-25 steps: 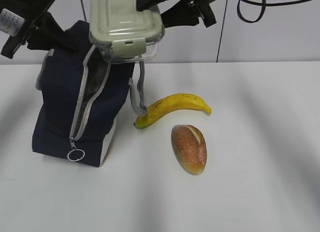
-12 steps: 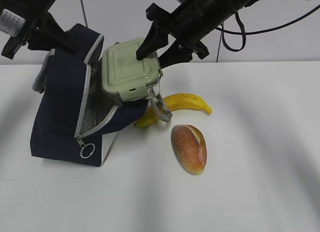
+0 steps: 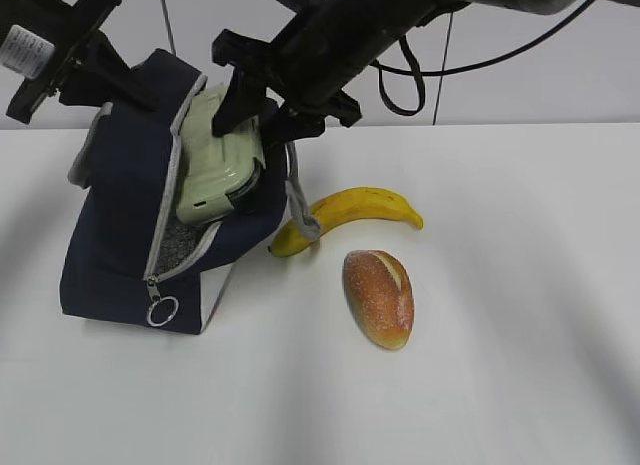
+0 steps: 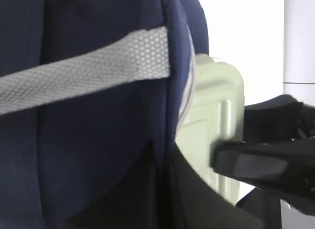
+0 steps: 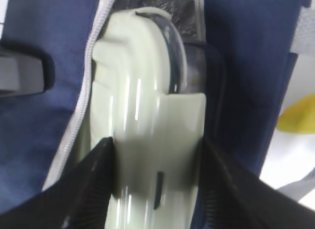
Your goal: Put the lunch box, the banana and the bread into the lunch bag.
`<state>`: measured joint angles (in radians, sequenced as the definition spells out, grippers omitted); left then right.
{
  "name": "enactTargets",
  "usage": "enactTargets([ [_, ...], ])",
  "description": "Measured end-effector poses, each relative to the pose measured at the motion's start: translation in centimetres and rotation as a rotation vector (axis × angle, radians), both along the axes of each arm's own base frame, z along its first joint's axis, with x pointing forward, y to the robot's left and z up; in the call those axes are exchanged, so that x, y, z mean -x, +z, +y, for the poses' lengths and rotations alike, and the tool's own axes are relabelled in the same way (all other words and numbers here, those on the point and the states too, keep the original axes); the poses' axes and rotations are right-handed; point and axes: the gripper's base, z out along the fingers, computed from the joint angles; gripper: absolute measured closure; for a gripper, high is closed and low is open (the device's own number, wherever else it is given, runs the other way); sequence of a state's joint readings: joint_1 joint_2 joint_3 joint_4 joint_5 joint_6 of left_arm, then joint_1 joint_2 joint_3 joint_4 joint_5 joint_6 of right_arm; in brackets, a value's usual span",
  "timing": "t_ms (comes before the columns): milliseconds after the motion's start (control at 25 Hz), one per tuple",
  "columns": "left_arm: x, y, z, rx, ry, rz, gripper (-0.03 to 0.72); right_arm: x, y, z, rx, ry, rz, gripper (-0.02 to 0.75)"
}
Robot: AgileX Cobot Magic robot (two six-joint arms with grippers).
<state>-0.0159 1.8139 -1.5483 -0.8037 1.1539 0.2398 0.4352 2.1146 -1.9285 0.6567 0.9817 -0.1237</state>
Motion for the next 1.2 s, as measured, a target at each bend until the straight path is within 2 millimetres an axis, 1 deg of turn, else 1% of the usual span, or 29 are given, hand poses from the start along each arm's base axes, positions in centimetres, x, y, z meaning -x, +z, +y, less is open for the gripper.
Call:
enactTargets([
  [120,0.0,0.0,0.0,-0.001,-0.001,-0.003,0.691,0.2,-0.5,1.1,0.014,-0.019,-0.008,0.368],
  [400,0.0,0.0,0.0,0.002,-0.001,-0.003,0.691,0.3,-2.6,3.6,0.008,-0.037,0.014,0.368],
  [520,0.0,0.0,0.0,0.002,-0.001,-0.003,0.691,0.0,-4.2,5.0,0.004,-0.032,0.025,0.368],
  [600,0.0,0.0,0.0,-0.002,-0.002,-0.003,0.691,-0.1,-5.5,5.9,0.0,-0.028,0.047,0.368],
  [800,0.0,-0.2,0.2,-0.038,-0.008,-0.004,0.691,-0.7,-8.2,7.6,-0.071,-0.024,0.064,0.366],
  [920,0.0,-0.3,0.3,-0.056,-0.011,-0.005,0.691,-1.1,-9.8,8.4,-0.145,-0.013,0.067,0.338],
  [960,0.0,-0.3,0.4,-0.062,-0.012,-0.006,0.691,-1.2,-10.2,8.5,-0.162,-0.016,0.068,0.318],
  [1080,0.1,-0.5,0.6,-0.09,-0.018,-0.007,0.691,-1.2,-9.9,8.6,-0.201,0.0,0.079,0.24],
  [1200,0.0,-0.5,0.6,-0.085,-0.016,-0.008,0.691,-1.7,-9.4,7.5,-0.208,0.031,0.105,0.214],
])
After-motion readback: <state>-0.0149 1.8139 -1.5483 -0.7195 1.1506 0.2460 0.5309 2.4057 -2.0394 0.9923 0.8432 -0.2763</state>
